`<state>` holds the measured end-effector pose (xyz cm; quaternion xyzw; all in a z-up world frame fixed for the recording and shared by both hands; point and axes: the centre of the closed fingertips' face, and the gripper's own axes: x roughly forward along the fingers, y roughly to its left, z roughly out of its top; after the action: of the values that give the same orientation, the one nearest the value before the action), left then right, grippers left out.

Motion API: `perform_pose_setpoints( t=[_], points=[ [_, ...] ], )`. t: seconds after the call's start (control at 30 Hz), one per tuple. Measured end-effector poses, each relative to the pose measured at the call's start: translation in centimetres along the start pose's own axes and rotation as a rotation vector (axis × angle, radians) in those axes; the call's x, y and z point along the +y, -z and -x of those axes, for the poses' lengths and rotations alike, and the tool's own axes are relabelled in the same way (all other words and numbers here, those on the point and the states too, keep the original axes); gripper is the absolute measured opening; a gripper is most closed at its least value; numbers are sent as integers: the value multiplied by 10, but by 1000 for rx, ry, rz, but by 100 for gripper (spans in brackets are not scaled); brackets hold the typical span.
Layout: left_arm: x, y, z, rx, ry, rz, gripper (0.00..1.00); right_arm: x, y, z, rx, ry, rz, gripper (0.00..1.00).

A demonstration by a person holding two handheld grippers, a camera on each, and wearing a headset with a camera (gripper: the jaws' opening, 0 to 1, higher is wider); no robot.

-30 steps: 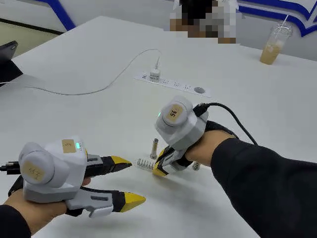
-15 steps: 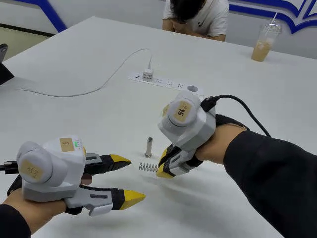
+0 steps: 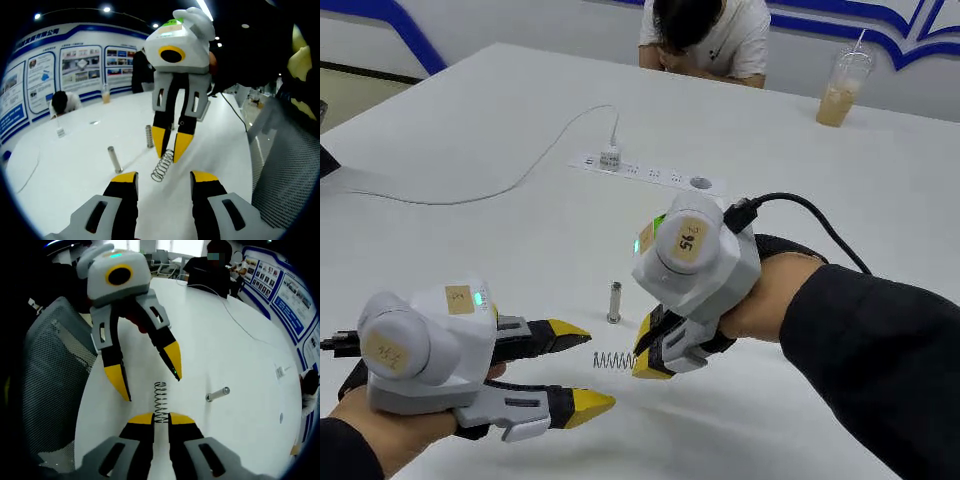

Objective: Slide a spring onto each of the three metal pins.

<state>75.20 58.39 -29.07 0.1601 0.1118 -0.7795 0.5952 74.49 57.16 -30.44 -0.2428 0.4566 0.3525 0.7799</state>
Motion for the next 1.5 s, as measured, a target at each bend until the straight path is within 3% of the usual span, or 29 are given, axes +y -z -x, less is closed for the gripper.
perform_pose_setpoints(
  t=[0.37, 0.6, 1.0, 1.5],
  points=[
    [-11, -2, -3, 0, 48, -64, 21, 10, -4, 3, 2, -22, 44, 12],
    [-12, -2, -3, 3, 56, -86, 14, 15, -3, 4, 10, -34, 60, 12],
    [-15, 1, -3, 12, 67, -110, 12, 20, -10, 13, 15, -33, 91, 12],
    [-16, 0, -4, 11, 73, -120, 11, 21, -32, 23, 2, -19, 140, 12]
  ],
)
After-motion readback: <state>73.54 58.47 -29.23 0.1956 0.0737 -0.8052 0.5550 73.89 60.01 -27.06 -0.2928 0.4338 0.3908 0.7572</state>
